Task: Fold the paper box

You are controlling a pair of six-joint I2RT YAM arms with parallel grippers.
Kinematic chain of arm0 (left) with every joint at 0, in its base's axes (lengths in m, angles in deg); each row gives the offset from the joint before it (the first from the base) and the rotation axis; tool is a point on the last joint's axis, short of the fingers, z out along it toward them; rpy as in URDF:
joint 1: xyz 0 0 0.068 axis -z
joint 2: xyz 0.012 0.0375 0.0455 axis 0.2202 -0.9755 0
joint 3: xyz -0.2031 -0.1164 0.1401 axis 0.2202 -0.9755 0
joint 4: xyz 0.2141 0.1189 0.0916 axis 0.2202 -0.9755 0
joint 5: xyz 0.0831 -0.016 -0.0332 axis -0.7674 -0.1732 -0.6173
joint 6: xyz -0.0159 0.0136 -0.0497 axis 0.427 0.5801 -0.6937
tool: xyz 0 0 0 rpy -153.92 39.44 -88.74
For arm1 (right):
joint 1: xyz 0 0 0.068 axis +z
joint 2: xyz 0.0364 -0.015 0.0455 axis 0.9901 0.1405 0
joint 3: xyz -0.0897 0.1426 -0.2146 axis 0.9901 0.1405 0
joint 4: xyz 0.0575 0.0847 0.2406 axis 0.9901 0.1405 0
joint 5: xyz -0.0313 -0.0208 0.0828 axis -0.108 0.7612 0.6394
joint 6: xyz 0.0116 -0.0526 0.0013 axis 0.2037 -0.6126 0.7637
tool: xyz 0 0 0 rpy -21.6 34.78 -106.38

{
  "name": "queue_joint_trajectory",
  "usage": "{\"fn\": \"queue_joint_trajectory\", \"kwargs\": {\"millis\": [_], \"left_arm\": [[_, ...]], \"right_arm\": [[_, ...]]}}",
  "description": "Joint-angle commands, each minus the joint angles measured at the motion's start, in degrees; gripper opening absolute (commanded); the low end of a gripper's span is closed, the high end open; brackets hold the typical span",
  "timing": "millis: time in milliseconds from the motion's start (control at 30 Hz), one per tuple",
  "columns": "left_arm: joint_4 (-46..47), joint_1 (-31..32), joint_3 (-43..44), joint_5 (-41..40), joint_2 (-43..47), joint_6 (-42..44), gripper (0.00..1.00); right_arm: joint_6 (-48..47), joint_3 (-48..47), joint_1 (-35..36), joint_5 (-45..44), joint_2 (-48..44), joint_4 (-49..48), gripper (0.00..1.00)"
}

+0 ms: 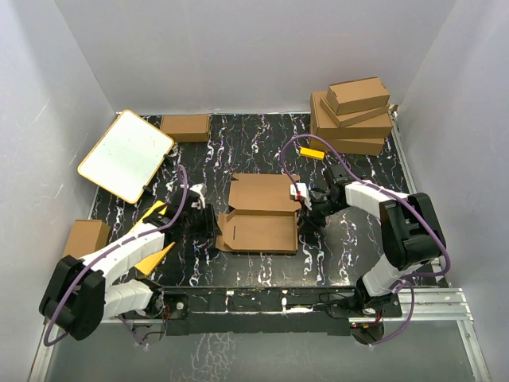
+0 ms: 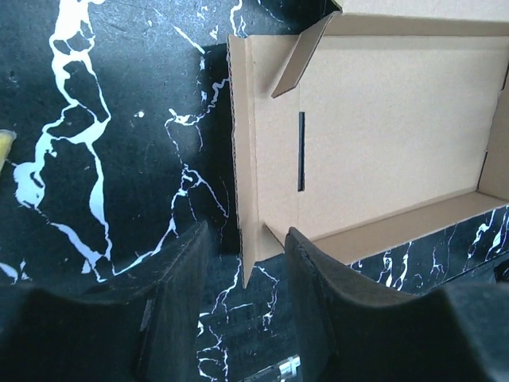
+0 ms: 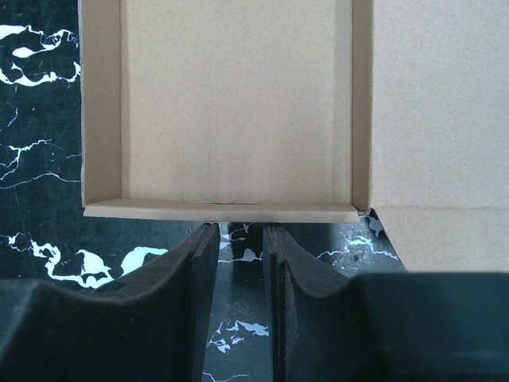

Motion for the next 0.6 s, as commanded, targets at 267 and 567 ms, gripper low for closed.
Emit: {"fn": "queue_joint_trajectory", "kwargs": {"millis": [267,567], "left_arm": [[7.55,-0.34,0.16,2.9,-6.4,-1.39,0.16],[9.26,-0.33,1.07,5.09,-6.13,-1.53,0.0]], "right_arm": [[-1.26,-1.06,0.3,1.88,-0.09,-0.42,0.35],[-1.22,-1.06,0.38,3.26,-0.17,-0.25,0.34]]}}
